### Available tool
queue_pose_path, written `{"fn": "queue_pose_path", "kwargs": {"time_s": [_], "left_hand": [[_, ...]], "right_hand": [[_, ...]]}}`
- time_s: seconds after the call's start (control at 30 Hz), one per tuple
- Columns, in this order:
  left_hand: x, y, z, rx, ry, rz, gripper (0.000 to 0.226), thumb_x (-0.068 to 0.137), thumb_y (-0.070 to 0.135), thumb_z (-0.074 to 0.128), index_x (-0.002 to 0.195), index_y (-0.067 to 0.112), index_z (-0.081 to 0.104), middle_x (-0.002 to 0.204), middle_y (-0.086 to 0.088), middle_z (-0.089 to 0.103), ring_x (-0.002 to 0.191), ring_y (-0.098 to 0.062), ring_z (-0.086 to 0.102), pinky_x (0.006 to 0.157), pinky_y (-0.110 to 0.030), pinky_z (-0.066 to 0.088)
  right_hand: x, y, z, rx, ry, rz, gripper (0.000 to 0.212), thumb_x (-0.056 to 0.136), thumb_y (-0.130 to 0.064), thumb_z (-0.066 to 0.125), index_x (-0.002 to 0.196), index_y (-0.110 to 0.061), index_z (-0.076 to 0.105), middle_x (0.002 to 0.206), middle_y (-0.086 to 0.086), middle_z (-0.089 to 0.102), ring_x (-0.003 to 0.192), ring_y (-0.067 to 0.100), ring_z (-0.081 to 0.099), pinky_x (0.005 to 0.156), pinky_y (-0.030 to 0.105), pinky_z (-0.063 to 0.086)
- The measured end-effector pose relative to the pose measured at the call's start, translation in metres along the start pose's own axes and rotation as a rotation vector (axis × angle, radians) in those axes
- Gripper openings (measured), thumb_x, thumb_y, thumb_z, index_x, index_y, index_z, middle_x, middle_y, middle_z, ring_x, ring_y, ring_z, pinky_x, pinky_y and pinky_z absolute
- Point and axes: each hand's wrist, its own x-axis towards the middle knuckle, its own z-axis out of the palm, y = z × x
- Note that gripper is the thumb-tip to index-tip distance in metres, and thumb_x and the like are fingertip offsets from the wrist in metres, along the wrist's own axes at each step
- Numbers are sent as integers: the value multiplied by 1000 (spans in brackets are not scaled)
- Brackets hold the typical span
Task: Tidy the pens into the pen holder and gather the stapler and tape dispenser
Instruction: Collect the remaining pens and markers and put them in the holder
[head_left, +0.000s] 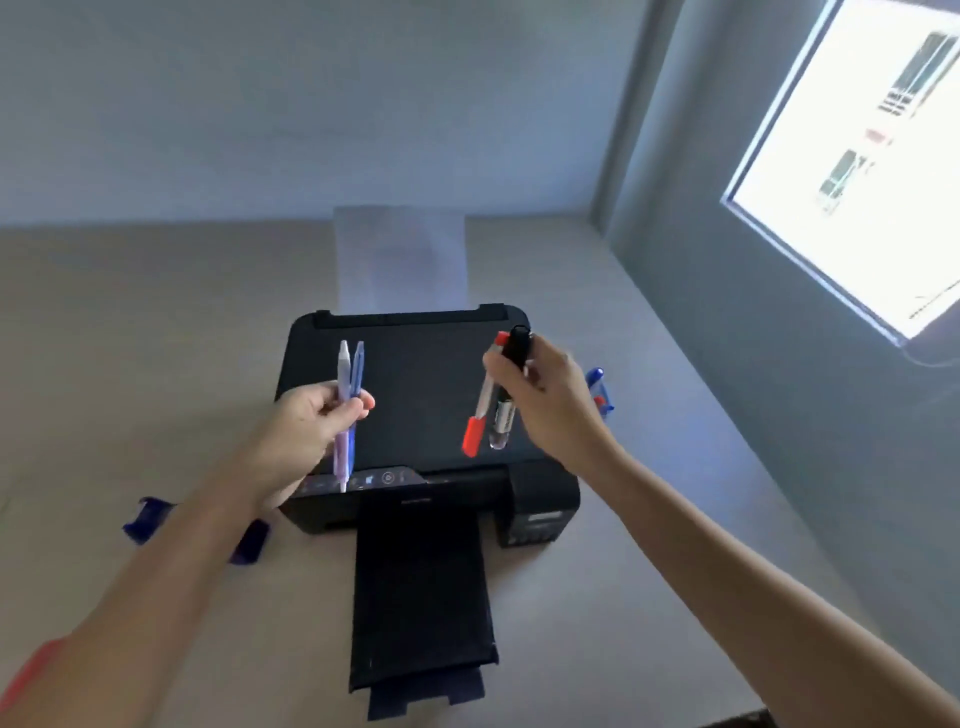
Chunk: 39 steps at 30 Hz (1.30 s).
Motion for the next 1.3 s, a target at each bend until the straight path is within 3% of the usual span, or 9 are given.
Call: {"fn": "queue_pose_path", "kwargs": {"time_s": [0.2, 0.37, 0.43, 0.63, 0.87, 1.03, 1.1, 1.17, 1.3], "left_hand": [[52, 64, 113, 113, -83, 187, 13, 87, 12, 66, 81, 22, 71, 82, -1, 70, 82, -17, 65, 89, -38, 53], [112, 79, 193, 143, -16, 214, 20, 81, 7, 71, 71, 23, 66, 78, -7, 68, 79, -24, 67, 87, -47, 57], [138, 72, 220, 152, 20, 196, 21, 80, 8, 72, 67, 23, 65, 81, -10, 69, 79, -26, 68, 83, -52, 58], [198, 43, 284, 173, 74, 19, 6, 80, 7, 72, 84, 9, 69, 95, -15, 73, 94, -29, 71, 85, -44, 59], [236, -5, 322, 179, 96, -208, 16, 77, 1, 72, 69, 14, 67, 99, -13, 74, 99, -30, 70, 88, -45, 57], [236, -10, 334, 212, 159, -241, 7, 78, 3, 74, 83, 7, 70, 95, -13, 72, 90, -27, 68, 76, -36, 58], [237, -8, 337, 211, 154, -202, 9, 74, 7, 77, 72, 12, 69, 88, -13, 73, 87, -29, 70, 76, -41, 60], [239, -4, 336, 180, 158, -132, 18, 72, 16, 79, 62, 17, 65, 70, -5, 69, 73, -24, 68, 69, -35, 60], [239, 2, 333, 143, 177, -46, 26, 87, 29, 63, 70, 11, 68, 55, 5, 55, 53, -9, 49, 59, -25, 40]], "right_hand": [[40, 89, -123, 131, 369, 178, 20, 76, -27, 67, 74, -8, 61, 66, 4, 59, 62, 21, 51, 65, 37, 43], [65, 165, -160, 149, 480, 290, 8, 73, -24, 72, 72, -17, 68, 68, 2, 68, 76, 35, 66, 74, 41, 53], [75, 192, -160, 175, 470, 336, 7, 75, -23, 73, 74, -16, 69, 67, 1, 68, 77, 33, 68, 72, 36, 52], [108, 240, -138, 158, 341, 388, 5, 76, -20, 71, 73, -16, 69, 71, 6, 72, 69, 25, 67, 69, 37, 53], [126, 271, -120, -55, 218, 308, 9, 78, -17, 70, 73, -10, 69, 73, 11, 70, 65, 24, 61, 64, 35, 50], [133, 277, -113, -130, 135, 178, 5, 77, -11, 70, 80, -6, 70, 81, 10, 66, 66, 19, 56, 60, 21, 43], [130, 282, -109, -180, 107, 112, 6, 77, -11, 72, 82, -6, 71, 82, 9, 66, 65, 17, 56, 59, 17, 41], [127, 289, -107, -192, 99, 117, 7, 76, -11, 73, 82, -7, 71, 81, 10, 66, 64, 16, 55, 57, 11, 37], [123, 299, -107, -129, 97, 154, 9, 82, -17, 68, 89, -11, 66, 87, 7, 64, 69, 16, 56, 64, 17, 44]]}}
